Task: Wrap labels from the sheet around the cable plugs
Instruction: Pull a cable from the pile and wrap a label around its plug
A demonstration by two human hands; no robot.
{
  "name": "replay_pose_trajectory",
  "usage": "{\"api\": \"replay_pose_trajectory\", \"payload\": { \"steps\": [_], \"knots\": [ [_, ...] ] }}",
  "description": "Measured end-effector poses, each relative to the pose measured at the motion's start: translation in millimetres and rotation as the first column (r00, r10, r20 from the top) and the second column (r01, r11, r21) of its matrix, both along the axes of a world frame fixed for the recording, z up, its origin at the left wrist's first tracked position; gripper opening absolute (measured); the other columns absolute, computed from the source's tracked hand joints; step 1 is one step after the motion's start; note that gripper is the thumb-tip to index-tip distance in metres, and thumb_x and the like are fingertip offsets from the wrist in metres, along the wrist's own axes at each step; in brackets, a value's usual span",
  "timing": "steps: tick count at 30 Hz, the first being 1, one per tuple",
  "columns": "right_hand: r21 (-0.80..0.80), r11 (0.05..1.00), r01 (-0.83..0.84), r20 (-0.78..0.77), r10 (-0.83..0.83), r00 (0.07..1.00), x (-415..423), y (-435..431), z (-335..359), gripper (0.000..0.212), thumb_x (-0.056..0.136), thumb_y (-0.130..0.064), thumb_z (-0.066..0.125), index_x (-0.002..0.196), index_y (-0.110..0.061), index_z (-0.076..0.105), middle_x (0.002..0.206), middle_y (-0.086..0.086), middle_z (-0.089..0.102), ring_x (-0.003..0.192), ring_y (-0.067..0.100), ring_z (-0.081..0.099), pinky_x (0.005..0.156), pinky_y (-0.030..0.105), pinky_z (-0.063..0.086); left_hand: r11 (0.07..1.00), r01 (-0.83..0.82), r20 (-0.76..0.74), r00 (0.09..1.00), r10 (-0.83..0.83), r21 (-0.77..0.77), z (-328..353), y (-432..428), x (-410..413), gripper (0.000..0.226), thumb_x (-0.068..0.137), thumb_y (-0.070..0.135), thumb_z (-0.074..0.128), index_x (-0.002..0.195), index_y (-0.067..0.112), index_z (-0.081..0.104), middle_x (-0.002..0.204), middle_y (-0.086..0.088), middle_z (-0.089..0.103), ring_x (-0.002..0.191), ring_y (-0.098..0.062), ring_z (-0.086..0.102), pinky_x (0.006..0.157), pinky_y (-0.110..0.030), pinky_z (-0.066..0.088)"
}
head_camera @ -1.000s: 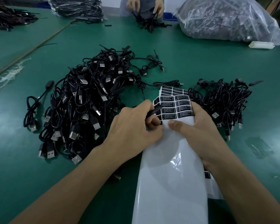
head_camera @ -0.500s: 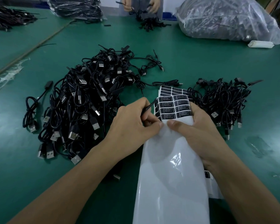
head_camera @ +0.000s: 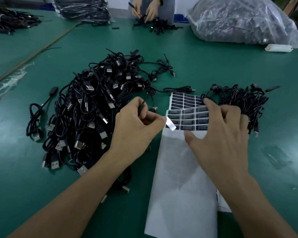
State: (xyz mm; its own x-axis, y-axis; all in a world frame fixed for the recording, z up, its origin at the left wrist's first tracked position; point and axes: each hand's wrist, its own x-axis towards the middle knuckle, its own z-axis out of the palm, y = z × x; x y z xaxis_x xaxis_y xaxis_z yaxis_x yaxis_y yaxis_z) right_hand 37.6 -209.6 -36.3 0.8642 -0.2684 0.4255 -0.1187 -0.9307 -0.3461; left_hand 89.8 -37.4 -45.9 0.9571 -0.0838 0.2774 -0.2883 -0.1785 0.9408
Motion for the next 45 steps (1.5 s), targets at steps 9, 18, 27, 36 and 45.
{"api": "replay_pose_trajectory", "payload": {
  "steps": [9, 18, 27, 36, 45],
  "knots": [
    [-0.032, 0.938, -0.344, 0.293, 0.338, 0.894, 5.6, 15.8, -6.4, 0.018, 0.079, -0.028, 0.077, 0.086, -0.013, 0.068, 0.087, 0.000, 0.057, 0.085, 0.019, 0.046, 0.077, 0.026, 0.037, 0.997, -0.033, 0.028, 0.999, 0.031, 0.066, -0.9, -3.8, -1.1, 0.046, 0.076, 0.014, 0.074, 0.073, 0.019, 0.029, 0.066, 0.002, 0.074, 0.056, -0.024, 0.060, 0.053, -0.035, 0.047],
    [-0.016, 0.961, -0.277, 0.314, 0.268, 0.911, 11.8, 27.8, -15.1, 0.007, 0.080, -0.013, 0.077, 0.080, -0.007, 0.074, 0.077, 0.006, 0.065, 0.076, 0.027, 0.057, 0.074, 0.029, 0.040, 0.994, -0.065, 0.028, 0.998, 0.063, 0.093, -3.6, -4.6, -0.3, 0.046, 0.077, 0.016, 0.076, 0.070, 0.020, 0.031, 0.062, 0.001, 0.070, 0.052, -0.013, 0.057, 0.055, -0.028, 0.052],
    [0.303, 0.891, -0.339, 0.297, 0.249, 0.922, 6.5, 26.8, -7.9, 0.009, 0.086, -0.014, 0.071, 0.086, -0.021, 0.077, 0.078, -0.008, 0.065, 0.080, 0.008, 0.056, 0.074, 0.018, 0.043, 0.998, 0.036, -0.008, 0.999, -0.036, -0.050, 4.4, -4.2, -5.2, 0.036, 0.075, 0.032, 0.066, 0.072, 0.018, 0.033, 0.073, -0.020, 0.066, 0.080, -0.047, 0.064, 0.074, -0.057, 0.058],
    [0.772, 0.509, -0.381, 0.303, 0.231, 0.924, 7.2, 22.4, 8.1, 0.021, 0.088, -0.010, 0.072, 0.079, -0.028, 0.076, 0.070, -0.009, 0.073, 0.062, 0.001, 0.062, 0.058, 0.014, 0.049, 0.988, 0.150, -0.034, 0.988, -0.151, -0.039, 2.5, -5.3, -6.2, 0.039, 0.078, 0.015, 0.072, 0.077, 0.017, 0.033, 0.085, 0.003, 0.078, 0.082, -0.018, 0.073, 0.072, -0.031, 0.056],
    [0.799, 0.451, -0.397, 0.298, 0.276, 0.914, 7.2, 23.1, 6.9, 0.023, 0.089, -0.008, 0.071, 0.081, -0.029, 0.077, 0.077, -0.007, 0.077, 0.077, 0.010, 0.073, 0.072, 0.017, 0.055, 0.986, 0.155, -0.002, 0.988, -0.155, -0.058, 8.4, -4.4, -7.1, 0.044, 0.081, 0.009, 0.075, 0.077, 0.017, 0.032, 0.081, 0.002, 0.078, 0.075, -0.041, 0.065, 0.060, -0.034, 0.047]
  ]
}}
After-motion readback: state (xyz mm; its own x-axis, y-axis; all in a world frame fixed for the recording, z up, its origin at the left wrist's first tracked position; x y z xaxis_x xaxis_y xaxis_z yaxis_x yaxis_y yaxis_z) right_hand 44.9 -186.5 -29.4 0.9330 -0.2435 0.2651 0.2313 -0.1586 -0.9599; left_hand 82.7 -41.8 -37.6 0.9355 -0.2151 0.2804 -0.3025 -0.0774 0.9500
